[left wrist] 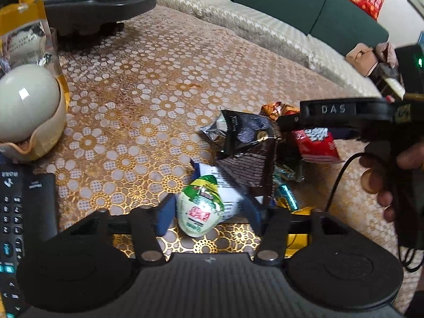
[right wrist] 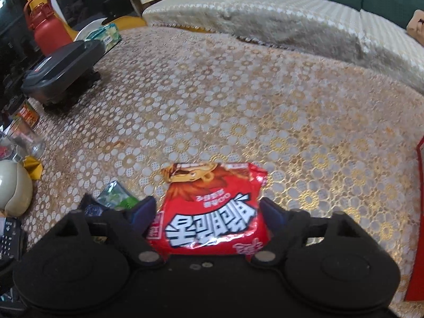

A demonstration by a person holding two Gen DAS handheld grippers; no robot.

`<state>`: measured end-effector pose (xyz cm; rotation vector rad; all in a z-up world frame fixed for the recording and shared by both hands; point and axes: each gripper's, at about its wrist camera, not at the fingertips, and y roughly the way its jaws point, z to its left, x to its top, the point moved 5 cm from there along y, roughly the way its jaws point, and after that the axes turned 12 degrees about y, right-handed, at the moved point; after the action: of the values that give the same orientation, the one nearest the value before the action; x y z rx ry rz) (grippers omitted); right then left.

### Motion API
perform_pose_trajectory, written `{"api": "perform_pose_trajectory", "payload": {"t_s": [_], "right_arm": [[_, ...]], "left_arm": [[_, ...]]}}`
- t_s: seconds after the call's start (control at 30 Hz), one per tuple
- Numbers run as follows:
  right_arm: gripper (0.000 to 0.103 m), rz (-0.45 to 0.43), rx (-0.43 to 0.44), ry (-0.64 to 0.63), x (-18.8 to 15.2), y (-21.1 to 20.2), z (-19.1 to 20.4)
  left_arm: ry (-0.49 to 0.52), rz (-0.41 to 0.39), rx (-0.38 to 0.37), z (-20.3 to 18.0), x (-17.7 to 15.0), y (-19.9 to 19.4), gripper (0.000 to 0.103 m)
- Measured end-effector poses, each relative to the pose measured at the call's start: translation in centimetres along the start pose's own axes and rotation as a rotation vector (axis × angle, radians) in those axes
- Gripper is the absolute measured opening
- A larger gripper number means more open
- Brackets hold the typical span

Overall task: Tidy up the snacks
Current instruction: 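Grasp the red chip bag with the right tool while the left tool grasps the green-capped drink pouch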

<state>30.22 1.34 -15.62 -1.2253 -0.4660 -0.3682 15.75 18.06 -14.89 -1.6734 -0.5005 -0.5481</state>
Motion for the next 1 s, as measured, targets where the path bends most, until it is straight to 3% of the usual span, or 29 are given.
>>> {"api": "perform_pose_trajectory", "payload": {"t_s": [0.13,0.57,0.8,0.83,0.9,0.93,1.0], "right_arm": [[0.073,-0.014,0.008,-0.006,-0.1,-0.3,-0.2],[0.073,-0.045,0.031,-0.016,-1.8,-3.5,-1.2],[0.073,-0.050,0.079,-0.004,-3.4,-6.3,-1.8],[0.073,-0.050,0.085,-0.002,-3.7,-6.7,-1.9],[0.073,-0.046,0.097,0.005,-4.3,-7.4,-2.2],[0.073,-0.045,0.103,0.010,-4.5,-7.8,-2.4],[0.073,-0.040,0.113,0.021,-5.0,-8.3,-2.8]], "left_arm": [[-0.029,-0.006,-0.021,0.1,0.0,-0.1,0.040],[-0.038,-0.008,0.024,-0.5,-0.2,-1.3,0.022],[-0.035,0.013,0.049,-0.7,-1.3,-2.4,0.023],[-0.026,0.019,0.059,-0.8,-1.6,-2.5,0.028],[-0.007,0.032,0.059,-1.3,-2.1,-2.7,0.051],[0.002,0.029,0.063,-1.6,-2.3,-2.9,0.071],[0.032,0.011,0.074,-2.1,-2.8,-3.3,0.075]]}}
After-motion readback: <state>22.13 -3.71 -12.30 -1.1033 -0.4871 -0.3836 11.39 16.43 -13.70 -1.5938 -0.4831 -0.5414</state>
